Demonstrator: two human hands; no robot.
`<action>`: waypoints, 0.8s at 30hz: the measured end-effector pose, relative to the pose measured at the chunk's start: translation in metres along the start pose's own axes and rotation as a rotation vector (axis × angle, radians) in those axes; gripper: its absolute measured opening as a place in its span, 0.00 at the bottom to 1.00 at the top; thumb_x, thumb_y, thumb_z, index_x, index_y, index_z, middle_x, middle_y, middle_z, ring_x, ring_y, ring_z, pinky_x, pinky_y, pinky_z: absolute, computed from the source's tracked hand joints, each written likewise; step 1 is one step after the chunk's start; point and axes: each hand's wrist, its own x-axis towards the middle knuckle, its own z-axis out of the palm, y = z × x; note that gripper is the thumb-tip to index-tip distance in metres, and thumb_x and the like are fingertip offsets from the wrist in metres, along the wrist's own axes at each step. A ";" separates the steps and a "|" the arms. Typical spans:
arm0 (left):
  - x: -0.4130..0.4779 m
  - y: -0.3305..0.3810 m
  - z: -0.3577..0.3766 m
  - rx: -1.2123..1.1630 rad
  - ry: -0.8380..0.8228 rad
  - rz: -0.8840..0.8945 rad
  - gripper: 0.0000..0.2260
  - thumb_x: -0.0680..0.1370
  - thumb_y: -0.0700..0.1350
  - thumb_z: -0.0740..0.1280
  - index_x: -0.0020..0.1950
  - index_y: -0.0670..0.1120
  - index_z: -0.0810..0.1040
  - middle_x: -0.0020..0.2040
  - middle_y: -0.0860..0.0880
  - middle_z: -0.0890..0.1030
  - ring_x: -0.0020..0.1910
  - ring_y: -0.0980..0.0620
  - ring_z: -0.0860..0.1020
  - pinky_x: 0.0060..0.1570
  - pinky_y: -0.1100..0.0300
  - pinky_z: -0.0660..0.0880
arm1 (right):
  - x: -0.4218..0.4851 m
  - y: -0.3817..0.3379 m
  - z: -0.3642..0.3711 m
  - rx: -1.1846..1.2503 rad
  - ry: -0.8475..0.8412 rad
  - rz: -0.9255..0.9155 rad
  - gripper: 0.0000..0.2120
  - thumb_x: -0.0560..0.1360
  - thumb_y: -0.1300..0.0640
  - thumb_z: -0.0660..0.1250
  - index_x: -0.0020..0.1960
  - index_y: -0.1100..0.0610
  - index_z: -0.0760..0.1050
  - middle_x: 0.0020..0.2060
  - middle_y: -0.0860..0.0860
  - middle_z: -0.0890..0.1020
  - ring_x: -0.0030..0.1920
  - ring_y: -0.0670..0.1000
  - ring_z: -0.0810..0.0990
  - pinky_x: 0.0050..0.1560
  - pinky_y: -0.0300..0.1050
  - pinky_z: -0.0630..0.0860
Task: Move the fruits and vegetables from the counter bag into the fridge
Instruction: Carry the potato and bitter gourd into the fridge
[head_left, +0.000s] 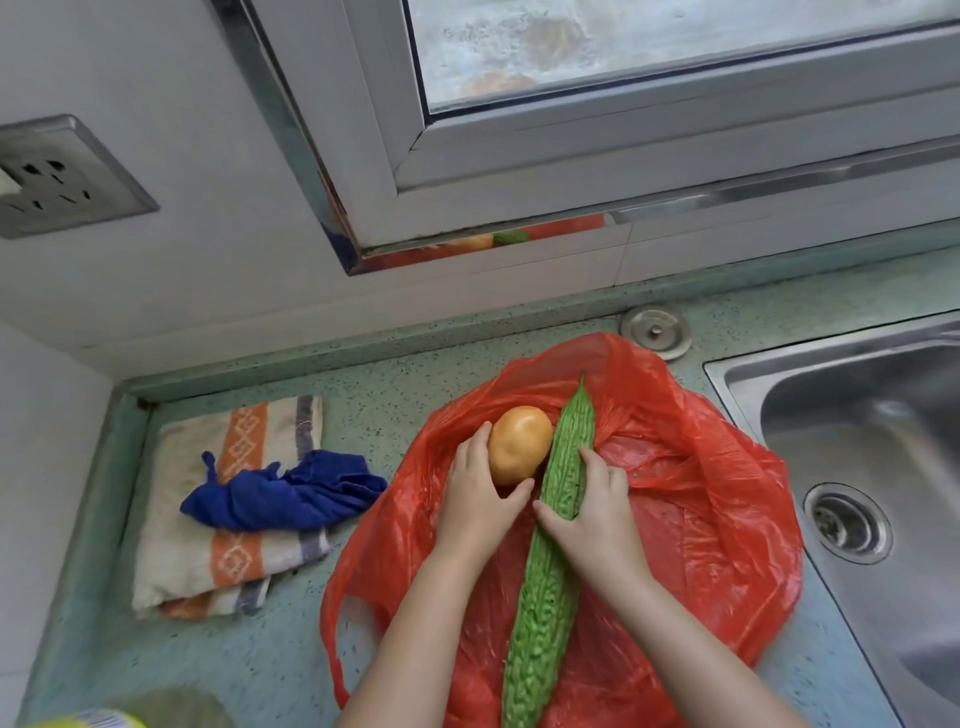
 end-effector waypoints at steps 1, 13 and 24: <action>0.001 0.001 0.000 -0.007 -0.001 0.003 0.35 0.70 0.46 0.72 0.73 0.45 0.58 0.70 0.46 0.64 0.69 0.50 0.62 0.63 0.67 0.55 | 0.000 0.001 0.001 0.027 0.008 0.004 0.38 0.68 0.55 0.73 0.71 0.58 0.57 0.62 0.58 0.66 0.64 0.56 0.67 0.61 0.40 0.61; -0.007 0.010 -0.002 -0.104 0.139 -0.025 0.29 0.69 0.43 0.73 0.68 0.46 0.67 0.63 0.48 0.70 0.58 0.57 0.68 0.52 0.75 0.57 | 0.001 0.005 -0.001 0.149 0.032 -0.022 0.36 0.68 0.61 0.72 0.72 0.58 0.58 0.64 0.58 0.67 0.65 0.53 0.66 0.55 0.25 0.52; -0.039 0.027 -0.027 -0.146 0.208 0.027 0.29 0.69 0.43 0.73 0.68 0.47 0.67 0.60 0.55 0.68 0.56 0.61 0.67 0.51 0.84 0.57 | -0.012 -0.014 -0.026 0.222 0.120 -0.186 0.35 0.68 0.63 0.72 0.71 0.57 0.60 0.55 0.49 0.66 0.56 0.42 0.65 0.54 0.19 0.54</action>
